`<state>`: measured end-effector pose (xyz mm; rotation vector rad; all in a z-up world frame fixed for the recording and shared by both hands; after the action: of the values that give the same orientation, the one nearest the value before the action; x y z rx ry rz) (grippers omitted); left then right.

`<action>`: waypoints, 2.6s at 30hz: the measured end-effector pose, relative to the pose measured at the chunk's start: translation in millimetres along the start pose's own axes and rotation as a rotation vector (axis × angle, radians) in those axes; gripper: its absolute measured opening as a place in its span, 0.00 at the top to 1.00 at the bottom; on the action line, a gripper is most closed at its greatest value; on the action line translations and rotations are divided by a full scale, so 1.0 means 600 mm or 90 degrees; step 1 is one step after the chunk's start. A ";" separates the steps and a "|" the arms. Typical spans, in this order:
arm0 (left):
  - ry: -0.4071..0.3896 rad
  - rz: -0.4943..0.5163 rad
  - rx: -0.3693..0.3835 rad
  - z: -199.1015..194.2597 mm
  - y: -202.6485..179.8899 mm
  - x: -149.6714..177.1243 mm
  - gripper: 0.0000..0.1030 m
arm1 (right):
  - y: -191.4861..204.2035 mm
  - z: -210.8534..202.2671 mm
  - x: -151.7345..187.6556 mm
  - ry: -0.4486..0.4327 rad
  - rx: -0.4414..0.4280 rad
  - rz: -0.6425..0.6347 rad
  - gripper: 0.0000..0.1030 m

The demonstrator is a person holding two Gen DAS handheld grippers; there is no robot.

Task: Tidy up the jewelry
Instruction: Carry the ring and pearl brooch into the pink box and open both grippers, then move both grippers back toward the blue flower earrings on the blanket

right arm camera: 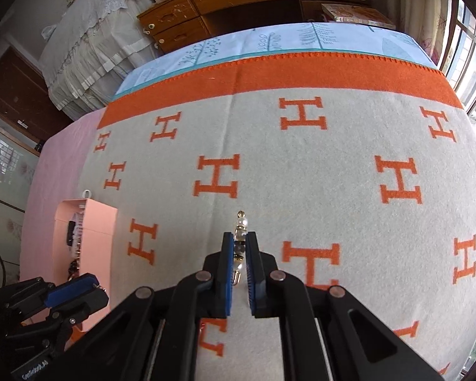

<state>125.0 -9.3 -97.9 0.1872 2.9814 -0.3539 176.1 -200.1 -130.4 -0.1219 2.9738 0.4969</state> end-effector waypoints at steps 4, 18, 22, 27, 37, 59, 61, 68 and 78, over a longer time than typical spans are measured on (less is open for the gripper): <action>-0.036 -0.024 -0.023 -0.059 0.050 0.022 0.84 | 0.072 -0.029 0.014 -0.017 -0.034 -0.058 0.93; -0.030 -0.126 -0.042 -0.064 0.198 0.083 0.84 | 0.332 0.002 0.073 0.033 -0.100 -0.253 0.93; -0.013 -0.131 -0.043 -0.043 0.210 0.091 0.84 | 0.343 0.032 0.078 0.071 -0.082 -0.263 0.92; 0.000 -0.137 -0.042 -0.022 0.218 0.087 0.66 | 0.336 0.082 0.071 0.130 -0.052 -0.242 0.92; -0.013 -0.154 -0.047 -0.025 0.233 0.086 0.59 | 0.336 0.128 0.033 0.107 -0.016 -0.204 0.92; -0.038 -0.114 -0.058 -0.050 0.173 0.081 0.42 | 0.282 0.028 0.054 0.021 -0.078 -0.172 0.91; -0.039 -0.109 -0.060 -0.055 0.161 0.084 0.40 | 0.270 0.013 0.063 0.013 -0.086 -0.167 0.91; -0.072 -0.070 -0.071 -0.092 0.100 0.092 0.28 | 0.213 -0.047 0.104 -0.020 -0.088 -0.159 0.91; -0.102 0.014 -0.079 -0.114 -0.020 0.083 0.24 | 0.090 -0.140 0.143 -0.102 -0.062 -0.105 0.91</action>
<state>66.0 0.7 -36.7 0.1693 2.8300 -0.1717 77.0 -182.0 -46.1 -0.3173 2.7555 0.6000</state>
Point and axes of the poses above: each gripper's, at about its wrist camera, not at the fingertips, and z roughly the way its jaws point, y to its left, x to its underside, the point moved 3 cm from there along z, roughly the way its jaws point, and after that the axes turned 13 degrees about y, right-handed, at the moved point
